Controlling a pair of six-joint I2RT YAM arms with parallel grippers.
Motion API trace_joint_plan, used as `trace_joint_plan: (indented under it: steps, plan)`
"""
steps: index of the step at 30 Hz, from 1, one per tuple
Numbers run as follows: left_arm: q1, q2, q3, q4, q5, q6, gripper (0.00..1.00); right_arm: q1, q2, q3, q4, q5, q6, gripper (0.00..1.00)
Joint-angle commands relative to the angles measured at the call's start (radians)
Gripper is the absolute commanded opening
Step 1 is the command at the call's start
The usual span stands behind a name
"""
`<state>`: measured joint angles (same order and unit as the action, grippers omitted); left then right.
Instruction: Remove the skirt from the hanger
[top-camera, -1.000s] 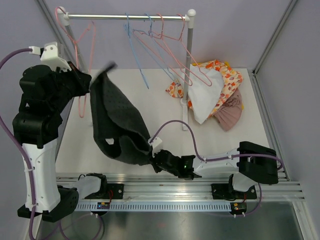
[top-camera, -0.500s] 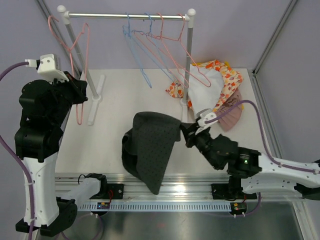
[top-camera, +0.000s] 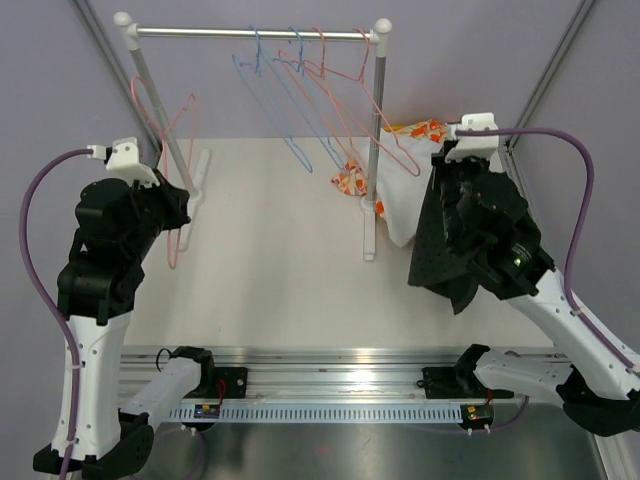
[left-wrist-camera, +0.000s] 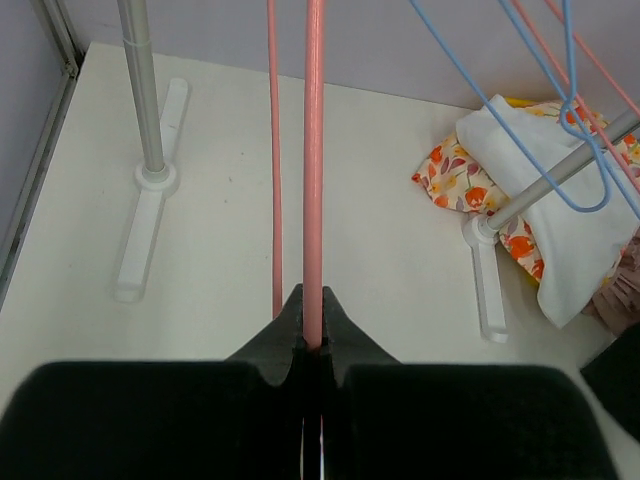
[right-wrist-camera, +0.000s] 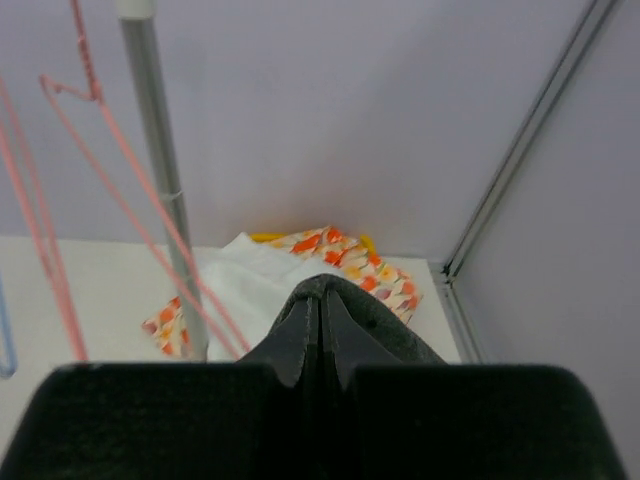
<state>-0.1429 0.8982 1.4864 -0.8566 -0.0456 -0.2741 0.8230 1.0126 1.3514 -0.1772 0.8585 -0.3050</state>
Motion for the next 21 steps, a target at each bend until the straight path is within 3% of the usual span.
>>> trace_joint_plan:
  steps: [1, 6, 10, 13, 16, 20, 21]
  plan:
    - [0.003, -0.045, -0.049, 0.070, 0.013, -0.008, 0.00, -0.137, 0.090, 0.147, 0.093, -0.107, -0.074, 0.00]
    - [0.003, -0.053, -0.069, 0.062, 0.038, -0.008, 0.00, -0.468, 0.283, 0.362, 0.056, -0.239, 0.023, 0.00]
    - [0.003, -0.032, -0.048, 0.068, 0.036, 0.001, 0.00, -0.612, 0.435, 0.552, 0.050, -0.320, 0.085, 0.00]
    - [0.003, 0.017, -0.020, 0.085, 0.036, 0.007, 0.00, -0.653, 0.562, 0.612, 0.051, -0.343, 0.102, 0.00]
    - [0.003, 0.076, 0.029, 0.119, 0.038, 0.006, 0.00, -0.667, 0.649, 0.579, 0.007, -0.360, 0.173, 0.00]
    - [0.003, 0.183, 0.167, 0.148, 0.030, 0.024, 0.00, -0.667, 0.595, 0.323, 0.044, -0.453, 0.299, 0.01]
    - [0.003, 0.209, 0.201, 0.152, 0.032, 0.030, 0.00, -0.667, 0.580, 0.271, 0.045, -0.481, 0.343, 0.46]
